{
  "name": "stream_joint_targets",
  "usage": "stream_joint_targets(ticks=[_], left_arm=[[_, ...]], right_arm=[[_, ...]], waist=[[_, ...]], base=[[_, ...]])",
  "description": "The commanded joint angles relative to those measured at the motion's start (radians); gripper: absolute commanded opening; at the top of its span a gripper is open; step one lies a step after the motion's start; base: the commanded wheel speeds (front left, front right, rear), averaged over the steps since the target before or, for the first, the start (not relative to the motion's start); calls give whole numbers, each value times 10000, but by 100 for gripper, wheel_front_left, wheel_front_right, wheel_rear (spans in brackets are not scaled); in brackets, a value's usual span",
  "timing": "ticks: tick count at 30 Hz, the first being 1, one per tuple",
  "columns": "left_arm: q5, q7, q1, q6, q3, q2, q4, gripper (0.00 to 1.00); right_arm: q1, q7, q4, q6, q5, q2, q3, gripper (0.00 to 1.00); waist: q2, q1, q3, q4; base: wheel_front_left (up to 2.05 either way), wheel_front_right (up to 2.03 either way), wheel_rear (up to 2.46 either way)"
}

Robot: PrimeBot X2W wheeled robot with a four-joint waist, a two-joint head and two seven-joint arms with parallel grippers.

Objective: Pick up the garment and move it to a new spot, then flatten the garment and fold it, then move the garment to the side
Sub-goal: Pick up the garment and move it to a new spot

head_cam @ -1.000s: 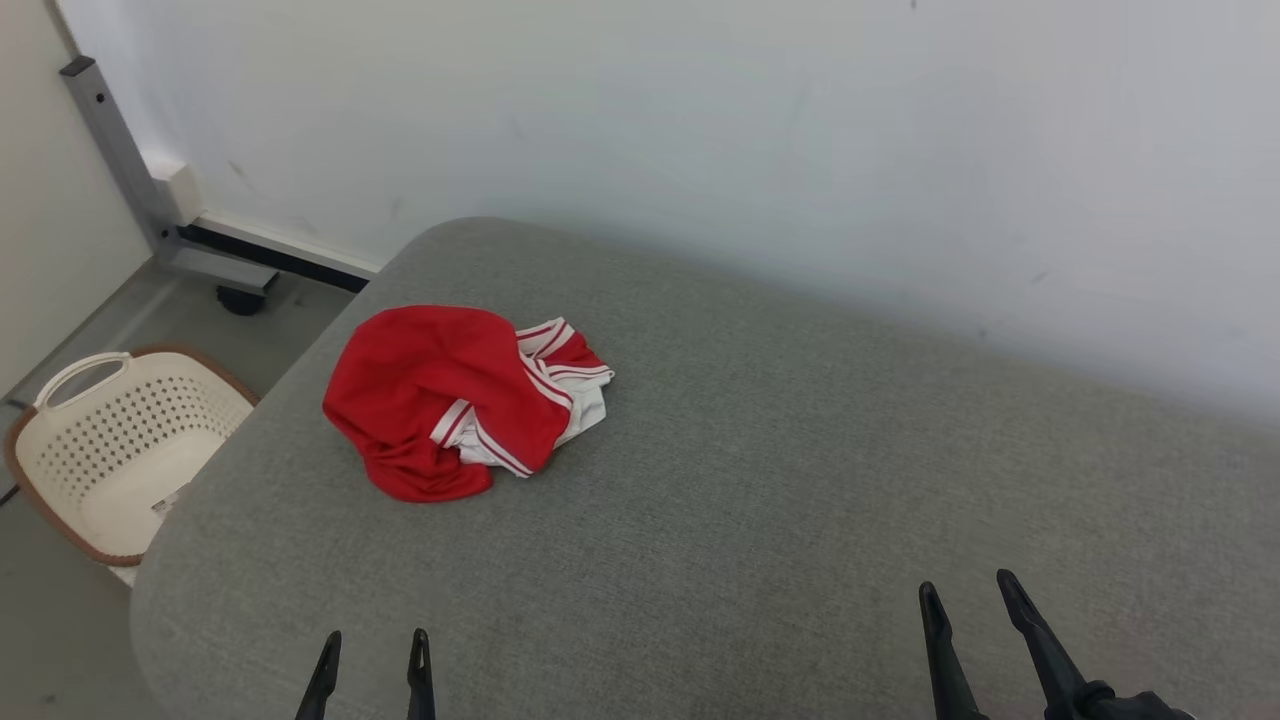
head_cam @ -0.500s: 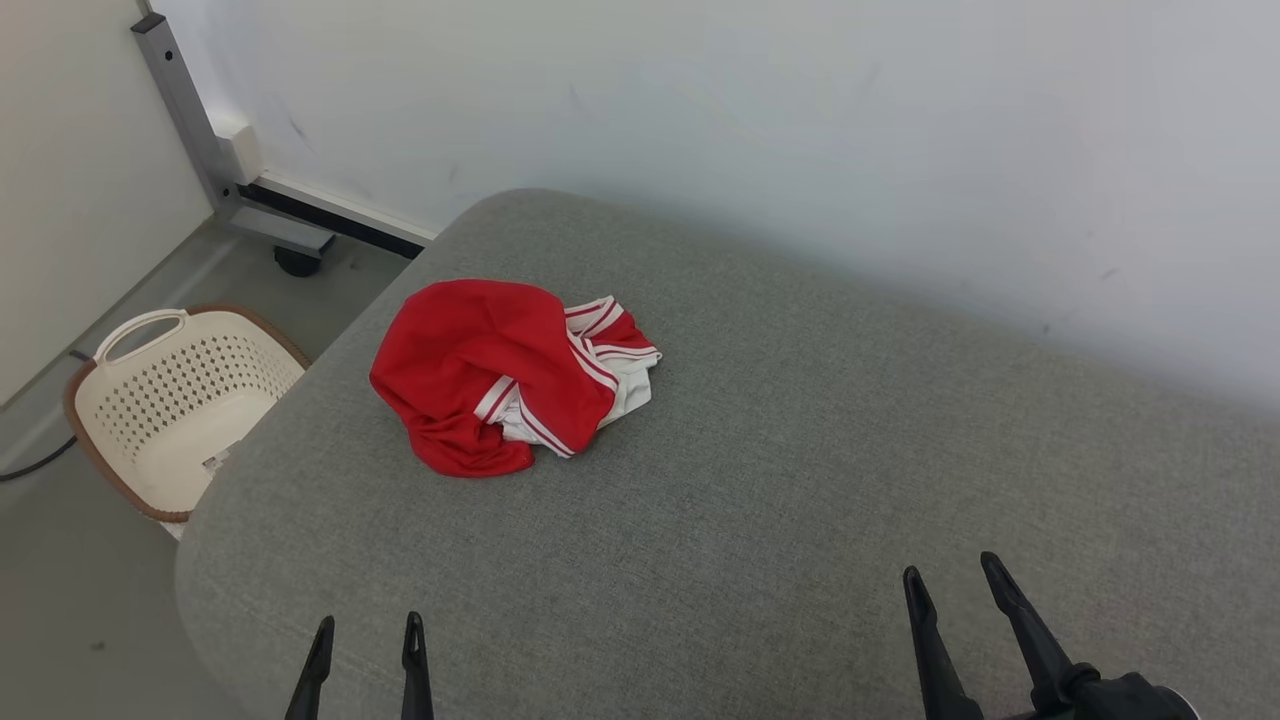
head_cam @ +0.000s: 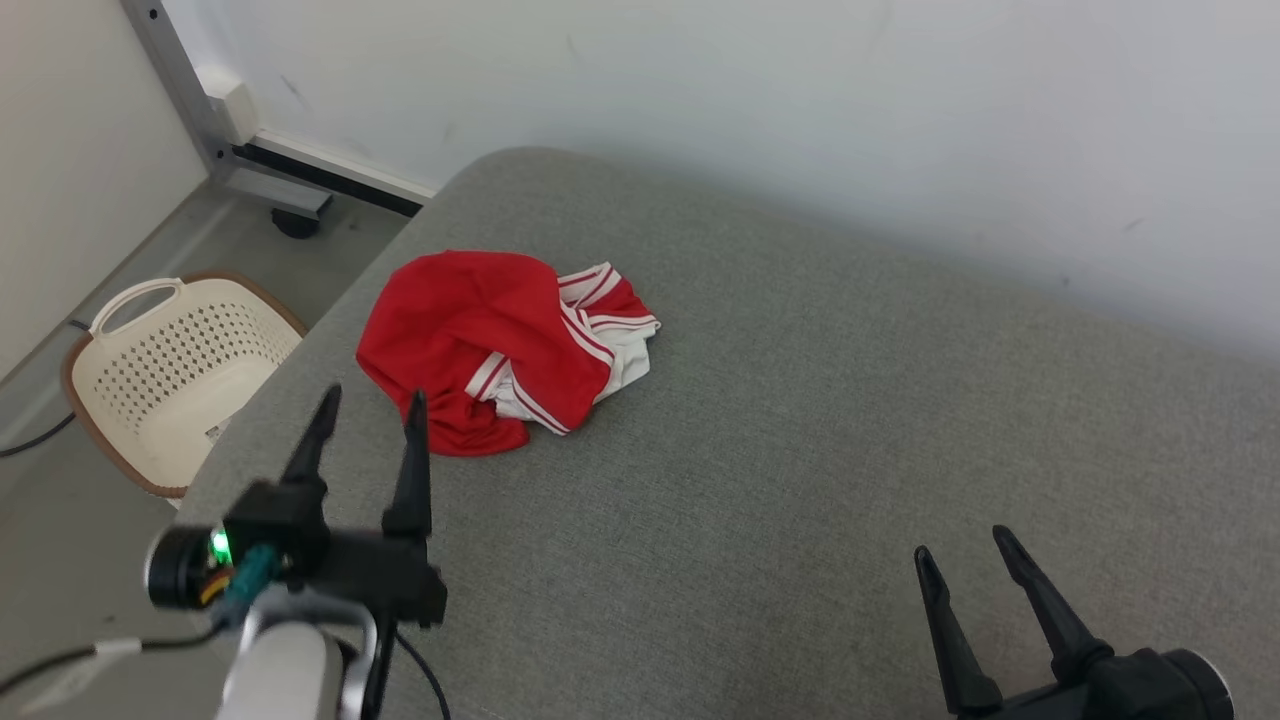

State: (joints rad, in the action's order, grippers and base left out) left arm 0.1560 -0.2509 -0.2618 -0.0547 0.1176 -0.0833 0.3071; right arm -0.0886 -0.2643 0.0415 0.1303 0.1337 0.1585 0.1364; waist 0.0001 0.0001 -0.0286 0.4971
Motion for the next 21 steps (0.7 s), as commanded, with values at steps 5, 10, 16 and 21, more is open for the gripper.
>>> stream_joint_targets(ticks=[5,10,16,21], left_arm=[[227,652,-2326,-228,-184,-337,1236,100],[903,2192,-4067,-439,-439,-513,2851,100],[2136,4178,-5864,-680,-689,-494,4683,100],[2599,5076,-6712,-697,-735,-494,5726,100]], right_arm=[[615,-15,-202,6,-63,487,139,100],[1115,-16,-335,6,-64,806,209,100],[1464,-16,-451,6,-66,1101,90,100],[1738,-16,-510,6,-69,1240,172,100]], waist=[[-1,-1,-1285,-885],[-1,-1,-1892,-1399],[-1,-1,-2595,-1836],[-1,-1,-3018,-2067]], base=[[0,0,0],[0,0,0],[0,0,0],[0,0,0]])
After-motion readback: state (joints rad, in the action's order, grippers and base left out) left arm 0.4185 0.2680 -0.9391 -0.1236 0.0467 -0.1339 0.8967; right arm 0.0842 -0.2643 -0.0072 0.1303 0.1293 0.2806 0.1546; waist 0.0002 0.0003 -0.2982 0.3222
